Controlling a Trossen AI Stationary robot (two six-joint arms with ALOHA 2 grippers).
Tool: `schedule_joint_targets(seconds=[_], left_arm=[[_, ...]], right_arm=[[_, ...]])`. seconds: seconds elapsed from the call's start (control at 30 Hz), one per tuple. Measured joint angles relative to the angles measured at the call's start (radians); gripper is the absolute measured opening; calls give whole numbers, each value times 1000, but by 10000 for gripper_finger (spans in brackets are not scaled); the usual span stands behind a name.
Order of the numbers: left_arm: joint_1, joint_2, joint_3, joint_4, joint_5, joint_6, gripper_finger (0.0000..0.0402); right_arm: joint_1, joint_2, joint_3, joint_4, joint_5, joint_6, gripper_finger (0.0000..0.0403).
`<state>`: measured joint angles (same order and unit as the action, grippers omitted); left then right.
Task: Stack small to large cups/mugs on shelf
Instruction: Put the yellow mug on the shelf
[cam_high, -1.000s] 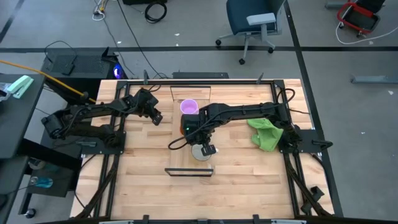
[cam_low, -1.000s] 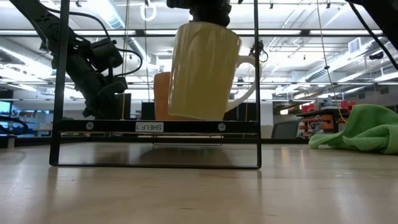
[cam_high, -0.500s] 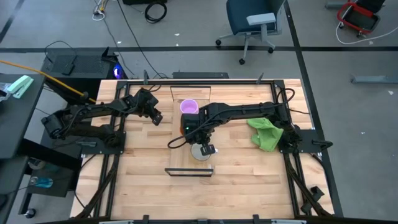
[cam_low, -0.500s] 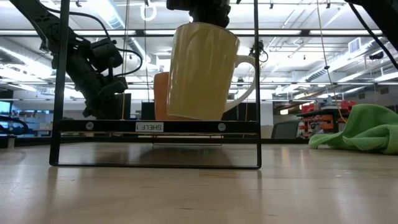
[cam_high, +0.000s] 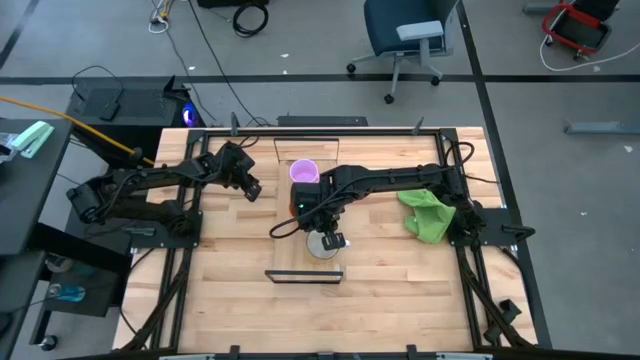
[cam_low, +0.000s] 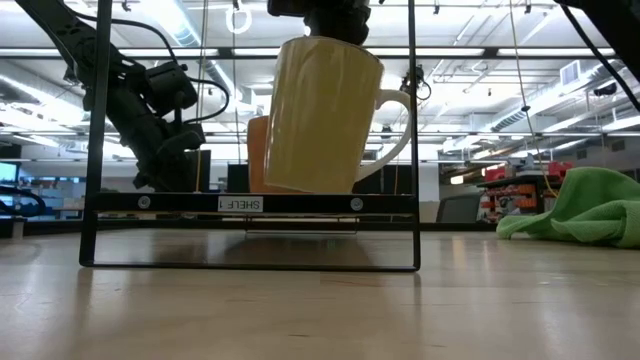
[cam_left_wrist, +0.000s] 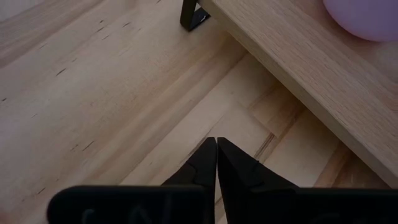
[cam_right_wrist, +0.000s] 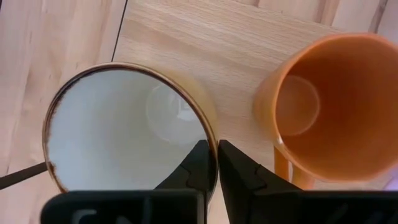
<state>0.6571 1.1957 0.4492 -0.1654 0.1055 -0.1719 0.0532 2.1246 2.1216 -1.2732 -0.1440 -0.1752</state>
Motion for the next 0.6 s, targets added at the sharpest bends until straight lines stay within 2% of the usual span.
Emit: schedule_joint_targets(seconds=[0.6], left_arm=[[0, 0, 0, -3, 0, 0, 18]], right_arm=[[2, 13, -14, 28, -45, 0, 35]])
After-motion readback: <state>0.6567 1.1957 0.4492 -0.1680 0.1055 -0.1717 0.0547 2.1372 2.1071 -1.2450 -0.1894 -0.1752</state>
